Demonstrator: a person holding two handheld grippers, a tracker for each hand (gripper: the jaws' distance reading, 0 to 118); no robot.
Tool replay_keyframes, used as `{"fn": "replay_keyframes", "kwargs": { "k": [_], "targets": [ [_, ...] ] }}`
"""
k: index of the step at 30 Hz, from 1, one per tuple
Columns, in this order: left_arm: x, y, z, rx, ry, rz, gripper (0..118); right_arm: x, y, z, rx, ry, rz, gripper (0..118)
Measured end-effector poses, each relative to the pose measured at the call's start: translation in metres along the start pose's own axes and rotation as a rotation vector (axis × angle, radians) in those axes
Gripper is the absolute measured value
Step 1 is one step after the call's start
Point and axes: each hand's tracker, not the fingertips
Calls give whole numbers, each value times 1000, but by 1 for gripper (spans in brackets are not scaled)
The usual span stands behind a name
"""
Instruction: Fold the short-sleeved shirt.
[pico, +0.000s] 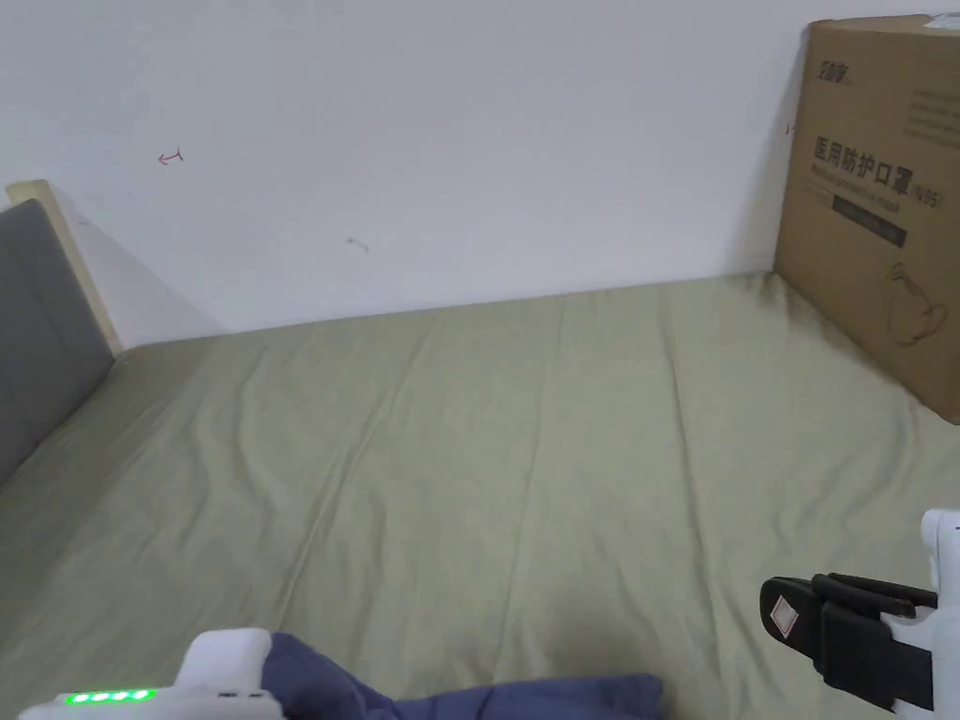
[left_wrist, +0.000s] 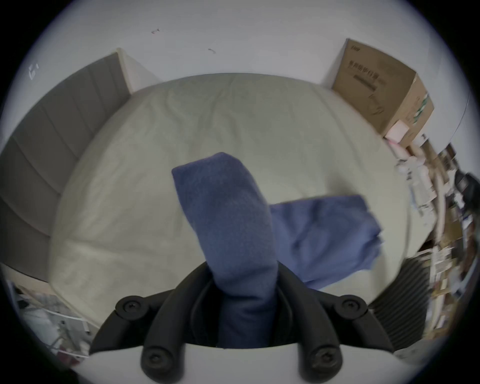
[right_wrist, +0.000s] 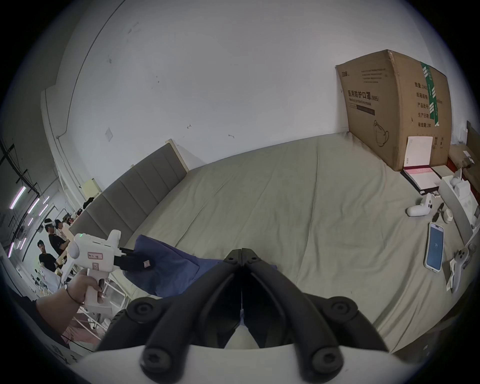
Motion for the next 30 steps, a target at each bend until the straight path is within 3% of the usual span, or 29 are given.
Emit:
{"fn": "replay_keyframes", "kwargs": {
  "k": [3,6,8,9,10,11,13,15,19,21,22,24,25,26,30],
  "targets": [
    [43,12,-29,-72,-140,24,15,9,0,9,19,-6,-23,0],
    [93,17,-69,-129,-158,-58,21,21,0,16,32,-16,-49,0],
    [116,15,-97,-183,-227,-61,45,28,-1,20,38,-26,-62,0],
    [123,14,-111,-223,-283,-43,52,31,-2,22,40,-32,-66,0],
    [128,13,-124,-264,-341,0,52,33,-2,23,41,-36,-71,0],
    [130,9,-132,-281,-402,52,81,36,-3,24,41,-39,-76,0],
    [129,8,-137,-248,-549,147,112,41,-4,24,41,-41,-84,0],
    [120,10,-123,-179,-626,221,113,44,-5,25,43,-43,-88,0],
    [96,19,-85,-120,-509,161,113,47,-5,21,41,-38,-95,0],
    [89,21,-67,-82,-393,61,106,47,-6,17,36,-34,-95,0],
    [87,20,-58,-39,-325,16,94,47,-6,15,33,-31,-94,0],
    [90,20,-51,-22,-225,-86,29,45,-8,13,30,-25,-95,0],
    [93,18,-53,-32,-165,-126,7,45,-8,12,28,-19,-97,0],
    [96,14,-57,-36,-123,-152,5,45,-8,10,26,-15,-98,0],
    [117,6,-86,-108,-188,-165,5,44,-9,9,17,-11,-90,0]
  ]
}}
